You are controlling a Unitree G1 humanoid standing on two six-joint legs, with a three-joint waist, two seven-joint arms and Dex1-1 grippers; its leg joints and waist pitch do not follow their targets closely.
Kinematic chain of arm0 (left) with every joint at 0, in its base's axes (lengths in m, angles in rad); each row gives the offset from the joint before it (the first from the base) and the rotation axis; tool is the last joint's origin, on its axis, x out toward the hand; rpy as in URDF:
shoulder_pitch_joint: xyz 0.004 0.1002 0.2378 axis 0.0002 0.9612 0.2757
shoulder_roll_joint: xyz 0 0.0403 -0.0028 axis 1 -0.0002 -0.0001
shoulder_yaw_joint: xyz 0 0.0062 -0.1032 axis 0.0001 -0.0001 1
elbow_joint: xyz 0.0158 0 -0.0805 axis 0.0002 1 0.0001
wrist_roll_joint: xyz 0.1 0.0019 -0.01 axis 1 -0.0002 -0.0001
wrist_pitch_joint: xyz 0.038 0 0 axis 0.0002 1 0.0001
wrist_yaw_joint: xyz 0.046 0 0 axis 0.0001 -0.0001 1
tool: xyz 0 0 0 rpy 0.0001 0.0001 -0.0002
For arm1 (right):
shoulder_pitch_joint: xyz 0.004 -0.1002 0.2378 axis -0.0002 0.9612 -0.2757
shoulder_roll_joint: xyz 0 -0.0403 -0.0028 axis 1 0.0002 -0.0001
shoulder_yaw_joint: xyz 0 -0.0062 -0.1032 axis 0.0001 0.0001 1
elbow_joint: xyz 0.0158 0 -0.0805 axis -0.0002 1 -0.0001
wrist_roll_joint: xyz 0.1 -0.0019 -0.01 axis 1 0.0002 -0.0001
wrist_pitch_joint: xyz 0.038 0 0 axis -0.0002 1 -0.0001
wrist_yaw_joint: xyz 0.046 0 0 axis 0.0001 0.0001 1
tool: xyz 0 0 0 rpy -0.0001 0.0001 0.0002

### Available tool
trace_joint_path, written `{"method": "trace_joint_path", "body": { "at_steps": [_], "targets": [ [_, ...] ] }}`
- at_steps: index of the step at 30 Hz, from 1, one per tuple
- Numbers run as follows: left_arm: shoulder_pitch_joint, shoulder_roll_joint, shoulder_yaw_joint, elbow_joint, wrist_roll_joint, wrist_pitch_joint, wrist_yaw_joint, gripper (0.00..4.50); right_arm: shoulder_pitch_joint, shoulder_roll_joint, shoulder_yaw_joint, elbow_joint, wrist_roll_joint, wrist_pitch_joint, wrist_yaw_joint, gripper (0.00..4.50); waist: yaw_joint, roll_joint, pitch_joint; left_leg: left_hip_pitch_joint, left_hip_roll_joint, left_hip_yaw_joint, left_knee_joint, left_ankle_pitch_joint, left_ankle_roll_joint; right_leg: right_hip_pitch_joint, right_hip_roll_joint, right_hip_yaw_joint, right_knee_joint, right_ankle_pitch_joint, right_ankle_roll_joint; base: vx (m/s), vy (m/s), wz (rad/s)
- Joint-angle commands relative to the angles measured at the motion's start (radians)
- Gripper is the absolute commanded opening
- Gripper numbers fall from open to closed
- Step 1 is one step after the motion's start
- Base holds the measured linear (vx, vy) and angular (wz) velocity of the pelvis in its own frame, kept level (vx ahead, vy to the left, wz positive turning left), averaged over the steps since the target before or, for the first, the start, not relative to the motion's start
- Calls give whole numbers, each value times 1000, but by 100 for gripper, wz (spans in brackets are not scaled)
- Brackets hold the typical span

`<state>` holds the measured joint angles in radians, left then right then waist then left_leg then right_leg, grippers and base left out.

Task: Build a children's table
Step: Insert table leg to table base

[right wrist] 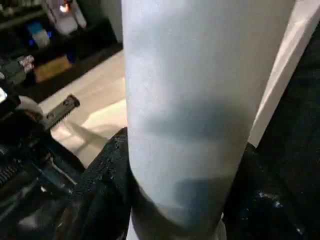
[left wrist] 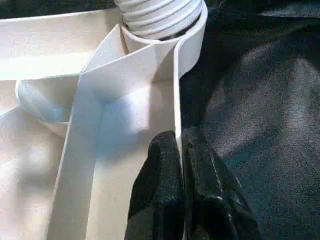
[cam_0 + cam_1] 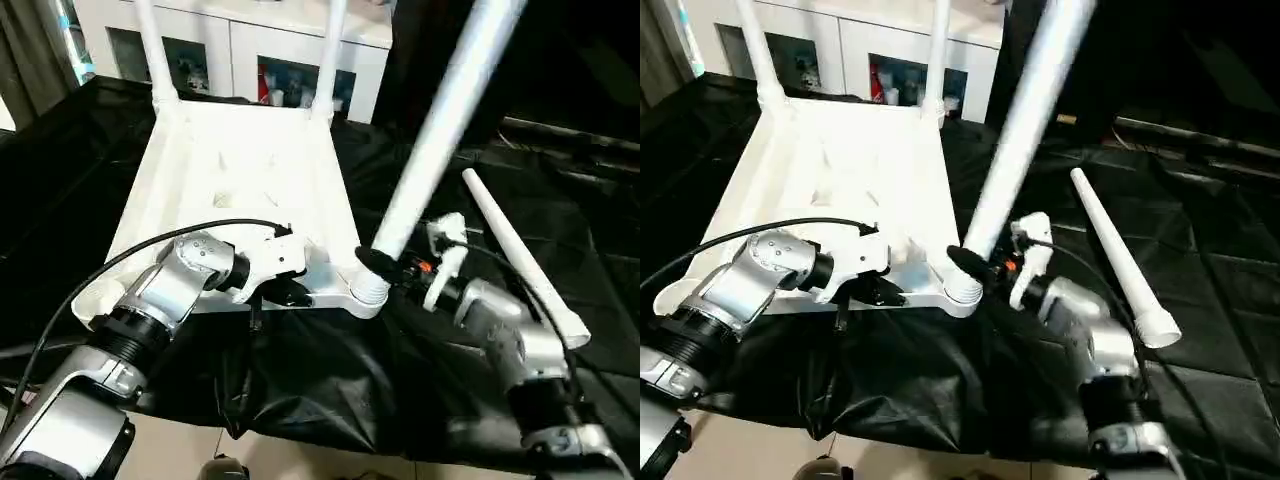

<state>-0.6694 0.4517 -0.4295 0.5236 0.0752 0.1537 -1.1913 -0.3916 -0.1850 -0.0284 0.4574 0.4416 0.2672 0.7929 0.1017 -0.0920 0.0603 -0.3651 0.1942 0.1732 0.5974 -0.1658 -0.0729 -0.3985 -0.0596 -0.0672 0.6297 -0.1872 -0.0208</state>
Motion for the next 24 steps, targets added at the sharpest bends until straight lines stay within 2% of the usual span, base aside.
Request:
{"method": "trace_joint_path", "body": {
  "at_steps": [1, 3, 8, 9, 12, 20, 22, 24],
  "targets": [
    [-9, 0, 3, 6, 14, 7, 0, 0, 35, -11, -37, 74, -22, -14, -42, 190, 0, 25, -61, 19, 43, -20, -81, -348, -44, 33, -96, 52, -100, -379, -155, 0, 0, 0],
    [-11, 0, 3, 7, 13, 8, -1, 0, 53, 4, -50, 94, -16, -45, -42, 190, 0, 28, -61, 21, 44, -21, -82, -364, -44, 31, -98, 52, -103, -394, -154, 0, 0, 0],
    [-16, 0, 2, 25, 17, -8, -1, 0, 97, 23, -43, 109, -32, -125, -34, 190, 0, 27, -63, 19, 44, -22, -85, -360, -41, 33, -95, 52, -101, -375, -155, 0, 0, 0],
    [-16, 0, 2, 27, 18, -9, -1, 0, 103, 26, -44, 112, -33, -139, -34, 190, 2, 37, -63, 19, 44, -22, -85, -359, -42, 32, -96, 53, -99, -360, -161, 0, 0, 0],
    [-19, -1, 3, 33, 18, -13, 2, 0, 115, 38, -57, 115, -26, -163, -34, 190, 1, 33, -63, 20, 45, -21, -86, -371, -41, 31, -94, 52, -99, -354, -165, 0, 0, 0],
    [-27, -3, 7, 46, 20, -17, 6, 0, 136, 57, -70, 137, -25, -244, -21, 190, -3, 35, -57, 25, 45, -28, -89, -447, -44, 24, -100, 50, -117, -490, -135, 0, 0, 0],
    [-29, -2, 9, 51, 21, -20, 7, 0, 141, 56, -60, 152, -37, -287, -12, 190, -3, 36, -58, 25, 47, -29, -90, -451, -44, 24, -101, 49, -117, -487, -135, 0, 0, 0],
    [-29, -2, 9, 51, 21, -21, 7, 0, 141, 55, -59, 152, -38, -288, -11, 190, -4, 36, -58, 25, 48, -29, -91, -452, -43, 23, -99, 50, -116, -465, -142, 0, 0, 0]
  ]
}}
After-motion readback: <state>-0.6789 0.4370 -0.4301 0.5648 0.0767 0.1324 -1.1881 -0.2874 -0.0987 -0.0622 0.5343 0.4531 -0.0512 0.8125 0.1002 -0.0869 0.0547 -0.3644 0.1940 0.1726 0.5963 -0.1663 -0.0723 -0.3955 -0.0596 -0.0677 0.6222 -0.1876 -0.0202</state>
